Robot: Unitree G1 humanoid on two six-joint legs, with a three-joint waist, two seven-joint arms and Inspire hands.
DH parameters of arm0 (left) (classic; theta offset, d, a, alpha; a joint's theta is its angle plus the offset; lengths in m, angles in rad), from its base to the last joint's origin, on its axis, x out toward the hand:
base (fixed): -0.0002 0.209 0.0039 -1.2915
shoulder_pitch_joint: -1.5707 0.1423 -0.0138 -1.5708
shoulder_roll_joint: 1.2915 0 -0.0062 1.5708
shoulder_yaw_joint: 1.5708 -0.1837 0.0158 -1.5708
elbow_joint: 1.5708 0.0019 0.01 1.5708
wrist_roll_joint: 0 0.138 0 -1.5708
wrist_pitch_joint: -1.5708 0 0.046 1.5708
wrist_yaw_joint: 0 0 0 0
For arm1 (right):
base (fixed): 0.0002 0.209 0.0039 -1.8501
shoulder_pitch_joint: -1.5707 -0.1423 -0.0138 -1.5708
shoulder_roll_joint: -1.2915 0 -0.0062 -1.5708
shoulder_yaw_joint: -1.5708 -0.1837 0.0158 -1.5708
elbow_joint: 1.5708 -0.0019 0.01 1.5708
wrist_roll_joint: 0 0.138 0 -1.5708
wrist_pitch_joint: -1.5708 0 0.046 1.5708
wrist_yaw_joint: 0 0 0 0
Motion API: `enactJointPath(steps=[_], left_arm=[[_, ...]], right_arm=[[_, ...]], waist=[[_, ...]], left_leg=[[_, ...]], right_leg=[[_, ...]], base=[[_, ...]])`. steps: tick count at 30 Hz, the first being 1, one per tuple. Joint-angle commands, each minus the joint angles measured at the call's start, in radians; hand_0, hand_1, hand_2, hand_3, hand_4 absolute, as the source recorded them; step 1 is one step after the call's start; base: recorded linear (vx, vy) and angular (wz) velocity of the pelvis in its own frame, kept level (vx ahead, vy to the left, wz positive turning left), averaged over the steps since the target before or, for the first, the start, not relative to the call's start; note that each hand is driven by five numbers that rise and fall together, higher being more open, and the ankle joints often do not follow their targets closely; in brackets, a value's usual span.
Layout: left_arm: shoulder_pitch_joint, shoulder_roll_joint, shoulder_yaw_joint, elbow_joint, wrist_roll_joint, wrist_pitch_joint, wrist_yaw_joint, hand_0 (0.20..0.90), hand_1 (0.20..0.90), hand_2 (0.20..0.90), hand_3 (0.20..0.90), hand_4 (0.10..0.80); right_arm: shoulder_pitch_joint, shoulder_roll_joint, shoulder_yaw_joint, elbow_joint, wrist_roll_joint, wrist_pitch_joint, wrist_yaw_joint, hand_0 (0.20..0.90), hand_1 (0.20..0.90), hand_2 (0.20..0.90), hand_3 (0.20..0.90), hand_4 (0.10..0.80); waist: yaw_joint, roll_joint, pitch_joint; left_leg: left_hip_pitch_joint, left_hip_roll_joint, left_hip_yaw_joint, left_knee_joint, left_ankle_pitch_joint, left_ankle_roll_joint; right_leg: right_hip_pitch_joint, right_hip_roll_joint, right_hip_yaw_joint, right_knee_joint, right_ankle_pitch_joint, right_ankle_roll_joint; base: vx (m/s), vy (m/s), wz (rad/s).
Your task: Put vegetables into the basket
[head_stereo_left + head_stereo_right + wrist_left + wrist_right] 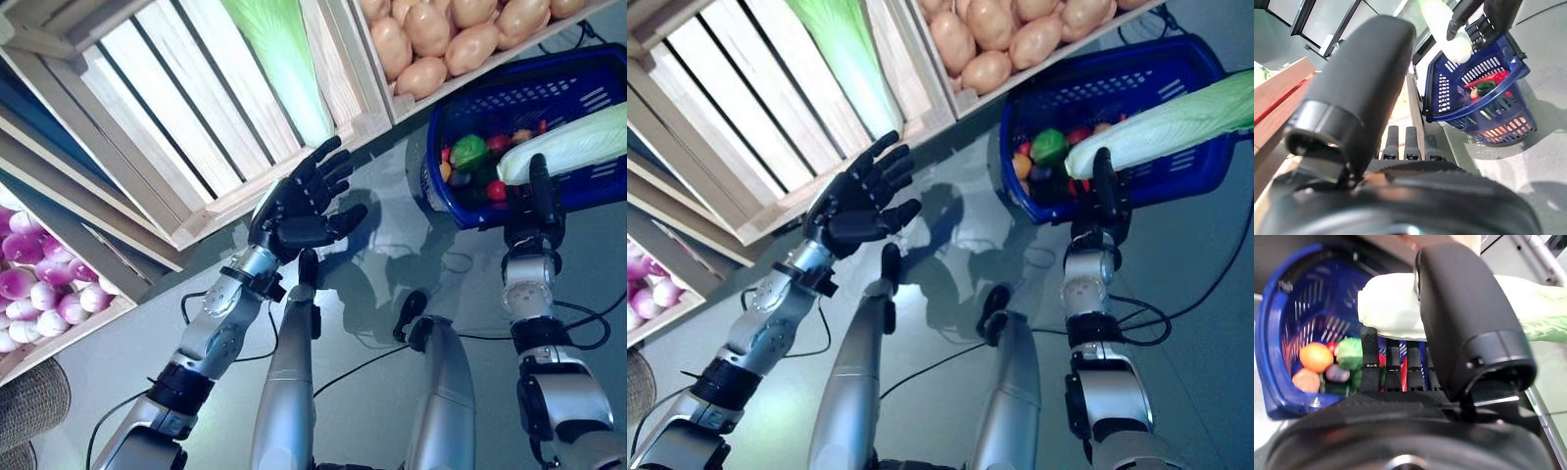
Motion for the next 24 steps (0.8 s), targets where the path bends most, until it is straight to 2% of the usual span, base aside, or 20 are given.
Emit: enactJointPath(steps=[1, 2, 3, 5, 12, 18, 24], left_arm=[[-0.078, -0.008, 0.001, -0.127, -0.025, -0.104, -0.030, 0.900, 0.900, 0.900, 0.900, 0.800], [-0.076, -0.006, -0.001, -0.127, -0.027, -0.108, -0.029, 0.900, 0.900, 0.900, 0.900, 0.800], [-0.073, -0.005, 0.001, -0.124, -0.023, -0.105, -0.030, 0.900, 0.900, 0.900, 0.900, 0.800], [-0.071, 0.002, 0.005, -0.131, -0.035, -0.097, -0.026, 0.900, 0.900, 0.900, 0.900, 0.800], [-0.064, -0.004, 0.002, -0.141, -0.032, -0.094, -0.035, 0.900, 0.900, 0.900, 0.900, 0.800], [-0.072, 0.003, 0.001, -0.135, -0.041, -0.079, -0.036, 0.900, 0.900, 0.900, 0.900, 0.800], [-0.082, 0.005, -0.007, -0.122, -0.041, -0.080, -0.030, 0.900, 0.900, 0.900, 0.900, 0.800]], right_arm=[[-0.077, -0.147, -0.006, -0.037, -0.023, 0.005, -0.006, 0.300, 0.300, 0.300, 0.300, 0.400], [-0.080, -0.151, 0.005, -0.031, -0.024, 0.044, -0.013, 0.300, 0.300, 0.300, 0.300, 0.400], [-0.085, -0.158, 0.023, -0.022, -0.033, 0.067, -0.013, 0.300, 0.300, 0.300, 0.300, 0.400], [-0.093, -0.170, 0.047, -0.024, -0.051, 0.107, -0.017, 0.300, 0.300, 0.300, 0.300, 0.400], [-0.113, -0.174, 0.073, -0.041, -0.125, 0.118, -0.031, 0.300, 0.300, 0.300, 0.300, 0.400], [-0.128, -0.190, 0.085, -0.023, -0.180, 0.221, -0.071, 0.300, 0.300, 0.300, 0.300, 0.400], [-0.174, -0.203, 0.113, 0.049, -0.132, 0.303, -0.147, 0.300, 0.300, 0.300, 0.300, 0.400]], waist=[[0.008, 0.051, -0.001], [0.008, 0.052, -0.001], [0.010, 0.051, -0.001], [0.012, 0.050, -0.001], [0.015, 0.046, -0.001], [0.020, 0.039, -0.001], [0.027, 0.033, -0.001]], left_leg=[[-0.032, -0.035, -0.011, 0.157, -0.167, 0.040], [-0.042, -0.036, -0.011, 0.164, -0.168, 0.041], [-0.037, -0.039, -0.014, 0.178, -0.196, 0.037], [-0.059, -0.040, -0.017, 0.185, -0.186, 0.041], [-0.077, -0.045, -0.020, 0.201, -0.195, 0.046], [-0.097, -0.053, -0.033, 0.231, -0.196, 0.044], [-0.126, -0.058, -0.044, 0.248, -0.194, 0.046]], right_leg=[[-0.014, 0.004, 0.007, -0.060, 0.157, -0.021], [-0.025, 0.002, 0.010, -0.052, 0.158, -0.021], [-0.023, 0.004, 0.018, -0.034, 0.135, -0.012], [-0.048, 0.000, 0.017, -0.023, 0.147, -0.014], [-0.066, 0.008, 0.022, 0.001, 0.139, -0.014], [-0.085, 0.012, 0.025, 0.034, 0.144, -0.007], [-0.112, 0.021, 0.027, 0.051, 0.150, -0.009]], base=[[-0.004, 0.004, 0.05], [0.001, -0.002, 0.04], [0.086, -0.013, 0.06], [0.036, -0.003, 0.02], [0.007, 0.001, -0.01], [0.010, -0.010, 0.02], [0.003, -0.019, 0.00]])
